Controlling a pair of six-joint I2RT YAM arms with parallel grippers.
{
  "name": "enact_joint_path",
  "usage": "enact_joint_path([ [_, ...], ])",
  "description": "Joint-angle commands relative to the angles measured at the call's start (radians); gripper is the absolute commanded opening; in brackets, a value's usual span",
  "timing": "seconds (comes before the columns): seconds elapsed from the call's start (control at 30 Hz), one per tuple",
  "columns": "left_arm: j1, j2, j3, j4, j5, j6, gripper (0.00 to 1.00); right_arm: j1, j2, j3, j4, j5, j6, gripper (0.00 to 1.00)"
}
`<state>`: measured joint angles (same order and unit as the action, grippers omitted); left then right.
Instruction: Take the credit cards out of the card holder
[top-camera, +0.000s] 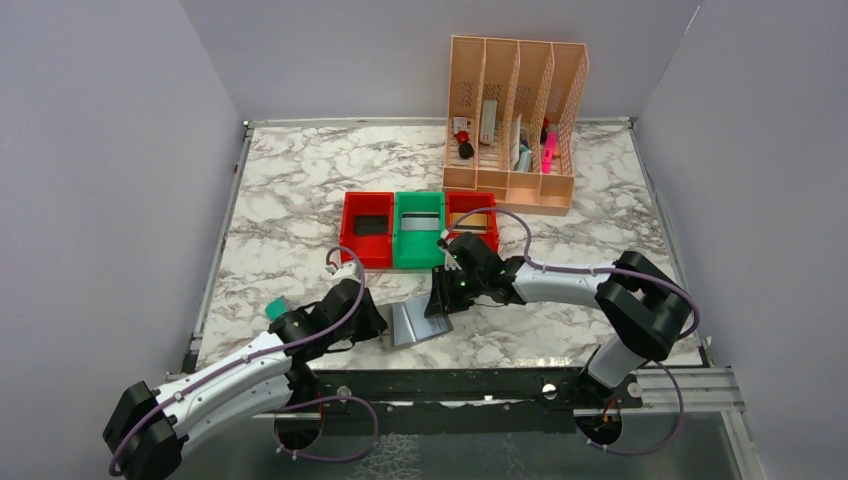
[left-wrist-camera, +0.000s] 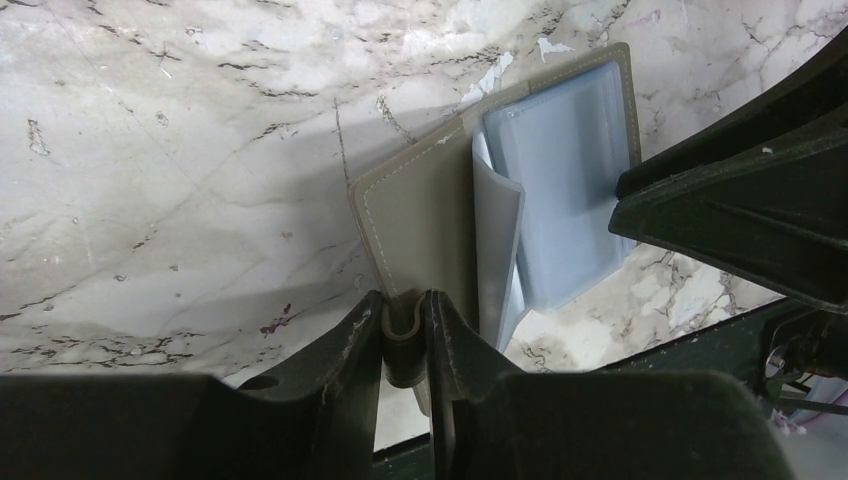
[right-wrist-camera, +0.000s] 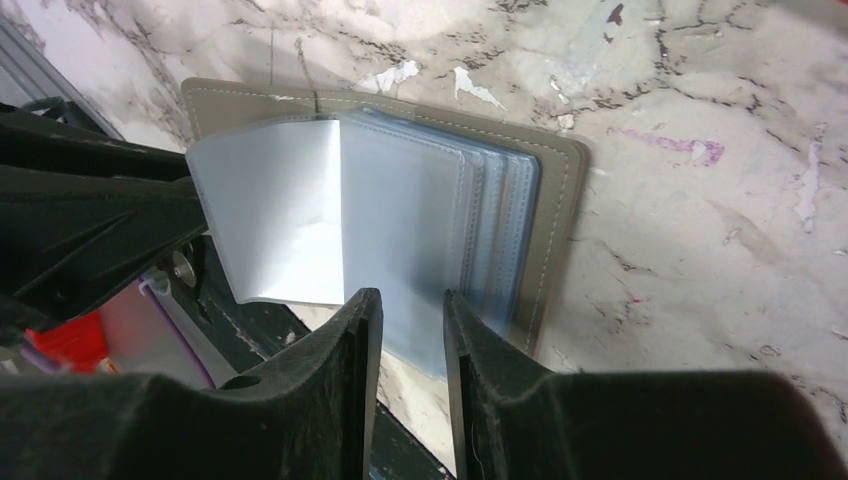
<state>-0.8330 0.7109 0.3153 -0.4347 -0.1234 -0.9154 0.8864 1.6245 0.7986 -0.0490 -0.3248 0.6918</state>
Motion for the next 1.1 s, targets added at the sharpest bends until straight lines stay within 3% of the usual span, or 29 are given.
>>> enact_joint_path([
  [0.0, 0.000, -0.003, -0.004, 0.023, 0.019, 0.004, 0.24, 0.000, 0.004, 0.002, 0.051, -0.059, 0.009, 0.33],
  [0.43, 0.001, -0.004, -0.007, 0.026, 0.024, 0.003, 0.23, 0.001, -0.032, 0.004, 0.128, -0.182, 0.036, 0.31],
  [0.73, 0.001, -0.007, -0.008, 0.028, 0.022, 0.001, 0.23, 0.005, 0.026, -0.002, 0.323, -0.347, 0.104, 0.32],
  [1.07, 0.000, -0.012, -0.009, 0.027, 0.020, -0.004, 0.23, 0.051, 0.146, 0.080, 0.332, -0.382, 0.069, 0.35],
])
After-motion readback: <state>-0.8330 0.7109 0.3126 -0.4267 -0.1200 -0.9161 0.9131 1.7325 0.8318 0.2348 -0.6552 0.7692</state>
